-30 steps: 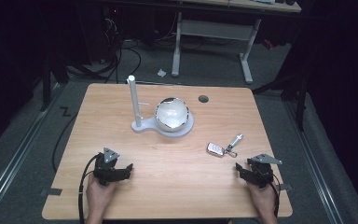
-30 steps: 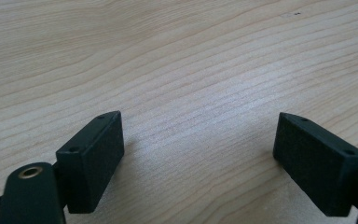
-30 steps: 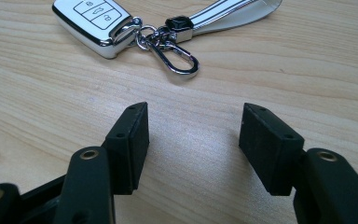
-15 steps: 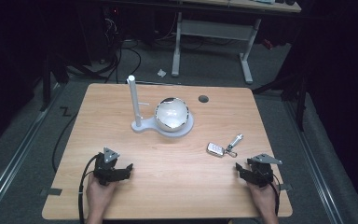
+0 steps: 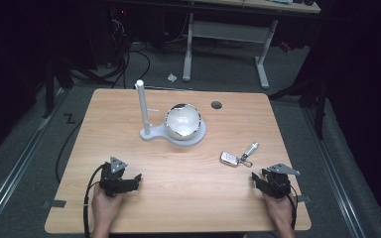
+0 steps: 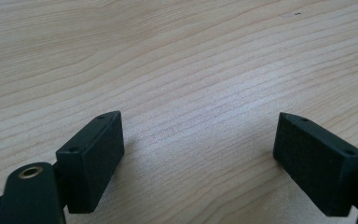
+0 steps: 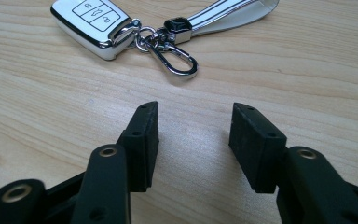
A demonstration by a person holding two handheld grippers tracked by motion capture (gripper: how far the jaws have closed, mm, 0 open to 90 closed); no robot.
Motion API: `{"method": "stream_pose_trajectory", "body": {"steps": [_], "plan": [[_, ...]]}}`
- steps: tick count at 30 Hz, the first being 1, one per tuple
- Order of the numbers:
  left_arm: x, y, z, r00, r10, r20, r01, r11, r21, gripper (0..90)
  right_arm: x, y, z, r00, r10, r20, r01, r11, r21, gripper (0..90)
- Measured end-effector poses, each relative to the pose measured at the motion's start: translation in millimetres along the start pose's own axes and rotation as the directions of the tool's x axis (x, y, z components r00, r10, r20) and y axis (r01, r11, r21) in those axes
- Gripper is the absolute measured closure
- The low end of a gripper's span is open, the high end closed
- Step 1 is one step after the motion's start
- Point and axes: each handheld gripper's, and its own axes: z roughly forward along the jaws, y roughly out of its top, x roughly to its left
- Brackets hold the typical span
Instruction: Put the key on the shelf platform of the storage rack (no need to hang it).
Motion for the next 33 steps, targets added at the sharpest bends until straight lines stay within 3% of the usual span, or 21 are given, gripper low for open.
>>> {"method": "stream_pose_trajectory", "body": {"steps": [22, 33], "plan": [[0.0, 0.0, 0.0, 1.0, 0.0, 0.0, 0.0, 1.0, 0.0, 16.7, 9.0, 14.4, -3.5, 0.9978, -0.018, -0.063, 0.017, 1.0, -0.021, 60.0], [0.0, 0.0, 0.0, 1.0, -0.001, 0.0, 0.001, 1.0, -0.001, 16.7, 11.2, 28.0, 5.2, 0.9966, -0.053, -0.062, 0.052, 0.998, -0.018, 60.4]]}}
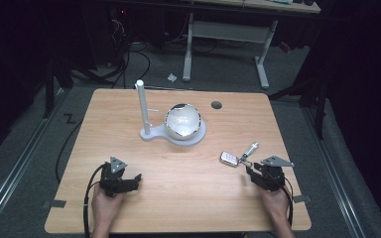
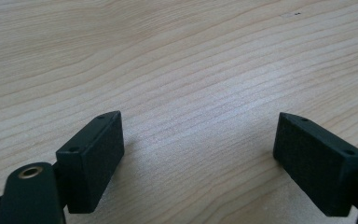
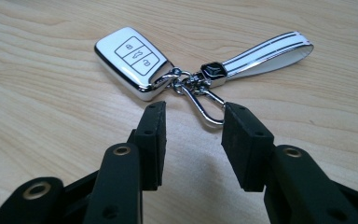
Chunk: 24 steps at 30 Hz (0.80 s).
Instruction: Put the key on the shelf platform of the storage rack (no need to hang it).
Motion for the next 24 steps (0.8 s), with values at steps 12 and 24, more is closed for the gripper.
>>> {"method": "stream_pose_trajectory", "body": {"steps": [12, 24], "plan": [[0.0, 0.0, 0.0, 1.0, 0.0, 0.0, 0.0, 1.0, 0.0, 16.7, -8.0, 11.3, 16.3, 0.9995, 0.027, -0.02, -0.026, 0.999, 0.018, 58.9], [-0.1, 0.0, 0.0, 1.0, 0.0, 0.0, 0.0, 1.0, 0.0, 16.7, -11.7, 24.1, 31.2, 0.9993, 0.021, -0.031, -0.02, 0.999, 0.046, 57.3]]}}
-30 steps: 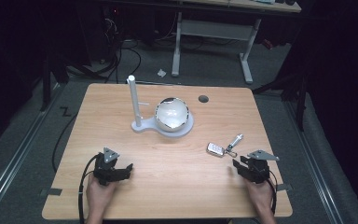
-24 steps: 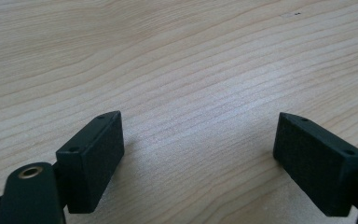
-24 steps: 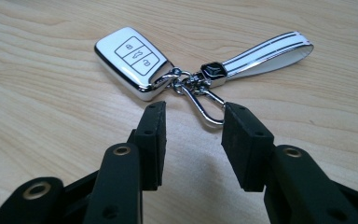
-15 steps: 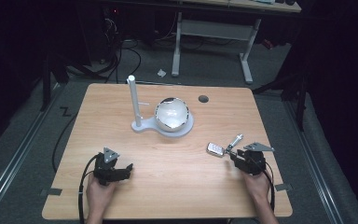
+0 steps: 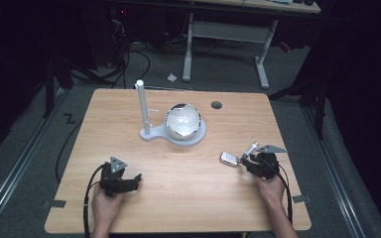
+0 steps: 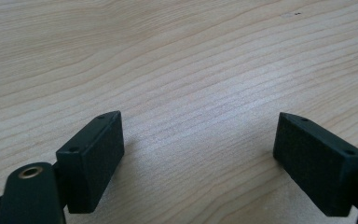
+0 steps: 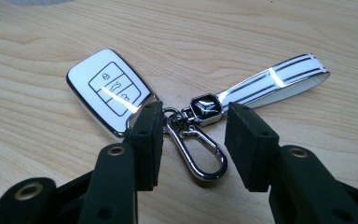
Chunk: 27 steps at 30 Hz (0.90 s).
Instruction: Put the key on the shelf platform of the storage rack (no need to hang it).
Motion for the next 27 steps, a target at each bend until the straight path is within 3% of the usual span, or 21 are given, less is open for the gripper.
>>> {"method": "stream_pose_trajectory", "body": {"steps": [13, 15, 18, 27], "plan": [[-0.1, 0.0, 0.0, 1.0, 0.0, 0.0, 0.0, 1.0, 0.0, 16.7, -2.3, -0.3, 10.5, 0.9997, 0.002, -0.025, -0.001, 1.0, 0.03, 62.1], [-0.1, 0.0, 0.0, 1.0, 0.0, 0.0, 0.0, 1.0, 0.0, 16.7, -1.5, -0.4, 10.4, 0.9995, -0.023, -0.02, 0.024, 0.999, 0.03, 68.1], [-0.1, 0.0, 0.0, 1.0, 0.0, 0.0, 0.0, 1.0, 0.0, 16.6, -0.4, -0.7, 9.6, 0.9978, -0.065, -0.017, 0.065, 0.997, 0.036, 70.0], [-0.1, 0.0, 0.0, 1.0, 0.0, 0.0, 0.0, 1.0, 0.0, 16.7, 2.3, -1.1, 8.5, 0.994, -0.108, -0.021, 0.108, 0.993, 0.037, 75.3]]}}
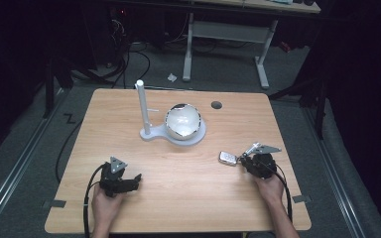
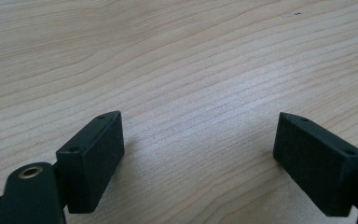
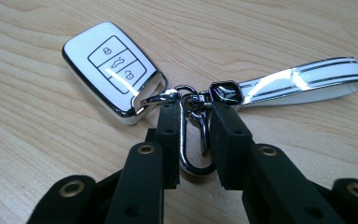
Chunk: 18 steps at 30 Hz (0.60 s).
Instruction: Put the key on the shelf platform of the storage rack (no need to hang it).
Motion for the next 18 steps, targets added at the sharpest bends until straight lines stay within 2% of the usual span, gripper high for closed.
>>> {"method": "stream_pose_trajectory", "body": {"steps": [5, 6, 7, 8, 12, 18], "plan": [[0.0, 0.0, 0.0, 1.0, 0.0, 0.0, 0.0, 1.0, 0.0, 16.7, 2.7, 0.1, -0.4, 0.9998, -0.019, 0.009, 0.019, 1.0, -0.005, 77.3], [0.0, 0.0, 0.0, 1.0, 0.0, 0.0, 0.0, 1.0, 0.0, 16.7, 3.1, 0.0, -1.7, 0.9998, -0.017, 0.013, 0.017, 1.0, -0.015, 84.9], [0.0, 0.0, 0.0, 1.0, 0.0, 0.0, 0.0, 1.0, 0.0, 16.6, 3.1, 0.0, -1.7, 0.9998, -0.017, 0.013, 0.017, 1.0, -0.015, 84.9], [0.0, 0.0, 0.0, 1.0, 0.0, 0.0, 0.0, 1.0, 0.0, 16.6, 0.9, 1.5, -7.7, 0.9999, -0.009, 0.014, 0.01, 0.998, -0.067, 87.3], [0.0, 0.0, 0.0, 1.0, 0.001, 0.0, -0.001, 1.0, 0.0, 16.6, 2.7, -0.9, -5.1, 0.9992, -0.035, 0.02, 0.035, 0.999, -0.032, 87.3], [0.0, 0.0, 0.0, 1.0, 0.0, 0.0, 0.0, 1.0, 0.0, 16.6, 1.2, -0.6, -9.1, 0.9999, -0.012, 0.002, 0.012, 0.998, -0.063, 87.4]]}}
